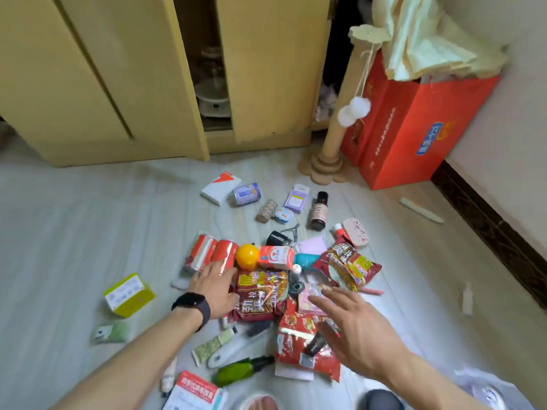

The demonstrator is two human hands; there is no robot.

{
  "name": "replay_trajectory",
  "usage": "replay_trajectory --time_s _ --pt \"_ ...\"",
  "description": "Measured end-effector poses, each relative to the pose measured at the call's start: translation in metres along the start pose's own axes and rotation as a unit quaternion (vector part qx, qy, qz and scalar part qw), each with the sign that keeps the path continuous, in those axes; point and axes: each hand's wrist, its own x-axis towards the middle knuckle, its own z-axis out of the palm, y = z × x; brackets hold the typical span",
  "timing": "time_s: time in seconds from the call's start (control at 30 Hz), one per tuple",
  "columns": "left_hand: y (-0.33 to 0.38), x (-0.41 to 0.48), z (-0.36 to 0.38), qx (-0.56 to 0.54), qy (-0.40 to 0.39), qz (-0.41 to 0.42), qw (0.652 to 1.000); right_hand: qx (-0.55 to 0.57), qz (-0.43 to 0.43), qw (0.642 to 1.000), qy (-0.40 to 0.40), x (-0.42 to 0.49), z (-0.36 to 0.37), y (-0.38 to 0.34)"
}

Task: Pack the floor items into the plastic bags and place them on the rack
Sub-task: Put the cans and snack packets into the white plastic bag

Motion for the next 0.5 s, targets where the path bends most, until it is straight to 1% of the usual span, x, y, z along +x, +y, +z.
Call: replay_trajectory --time_s 0.1,0.2,0.33,0.43,0.5 --pt "-0.038 0.026 0.018 -0.055 0.009 -0.092 0.994 -0.004 -0.010 0.998 -0.054 0.044 0.041 -0.016" --pt "-0.062 0.058 0.025 -0.098 0.037 -0.140 0.985 0.007 -0.009 0.997 -0.082 0.086 0.084 -0.034" --pt "-0.077 0.101 0.027 -0.218 0.064 -0.188 0.956 0.004 -0.004 0.996 -0.089 0.122 0.129 -0.049" --pt "-0.080 0.128 0.028 -0.258 0.028 -0.203 0.944 -0.002 0.004 0.995 -0.104 0.130 0.153 -0.046" --pt "-0.077 0.137 0.031 -0.238 0.001 -0.218 0.947 -0.008 0.004 0.994 -0.108 0.128 0.163 -0.041"
